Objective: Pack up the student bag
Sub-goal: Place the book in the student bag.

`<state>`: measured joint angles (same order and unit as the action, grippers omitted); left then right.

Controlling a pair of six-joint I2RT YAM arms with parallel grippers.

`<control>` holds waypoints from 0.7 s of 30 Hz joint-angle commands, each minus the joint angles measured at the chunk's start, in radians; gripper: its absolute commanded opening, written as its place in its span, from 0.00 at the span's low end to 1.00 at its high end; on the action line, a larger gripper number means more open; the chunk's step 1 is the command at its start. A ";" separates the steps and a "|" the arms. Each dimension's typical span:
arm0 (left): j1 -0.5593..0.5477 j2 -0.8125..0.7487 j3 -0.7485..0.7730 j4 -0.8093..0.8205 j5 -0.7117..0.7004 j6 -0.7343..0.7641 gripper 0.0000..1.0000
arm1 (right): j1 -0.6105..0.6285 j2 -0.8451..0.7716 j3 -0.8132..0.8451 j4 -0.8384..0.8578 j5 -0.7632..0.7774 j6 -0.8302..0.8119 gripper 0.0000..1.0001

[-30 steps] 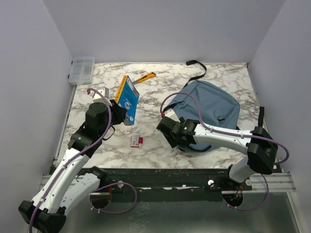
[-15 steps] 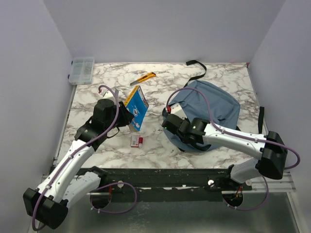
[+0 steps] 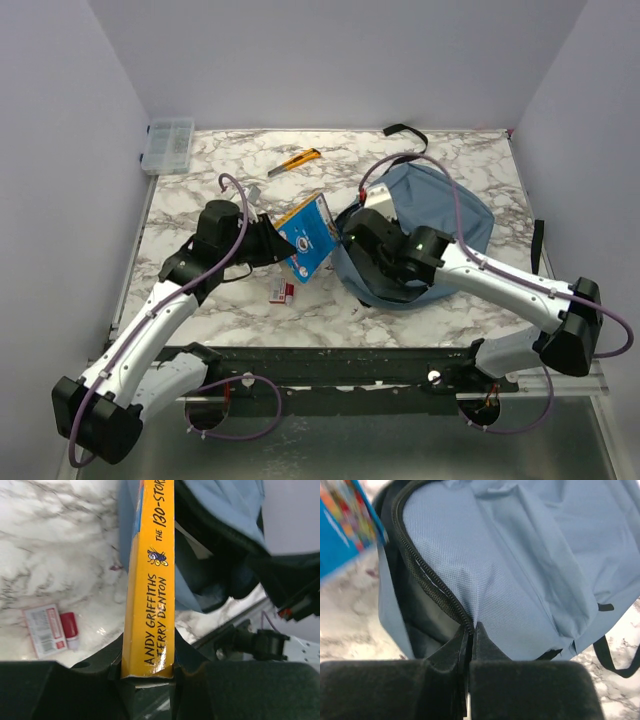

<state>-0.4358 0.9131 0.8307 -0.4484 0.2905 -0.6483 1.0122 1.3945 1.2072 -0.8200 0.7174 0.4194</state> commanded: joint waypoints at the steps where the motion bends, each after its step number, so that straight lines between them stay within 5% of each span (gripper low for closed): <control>1: 0.019 0.028 0.058 0.107 0.261 -0.092 0.00 | -0.069 -0.054 0.103 0.119 -0.007 0.029 0.01; 12: 0.074 0.122 -0.067 0.353 0.597 -0.478 0.00 | -0.185 -0.055 0.152 0.179 -0.166 0.056 0.01; 21: 0.042 0.252 -0.127 0.572 0.583 -0.666 0.00 | -0.185 -0.063 0.149 0.206 -0.205 0.058 0.00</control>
<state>-0.3817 1.1137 0.7021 -0.1112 0.8070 -1.1671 0.8261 1.3575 1.3293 -0.6968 0.5579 0.4572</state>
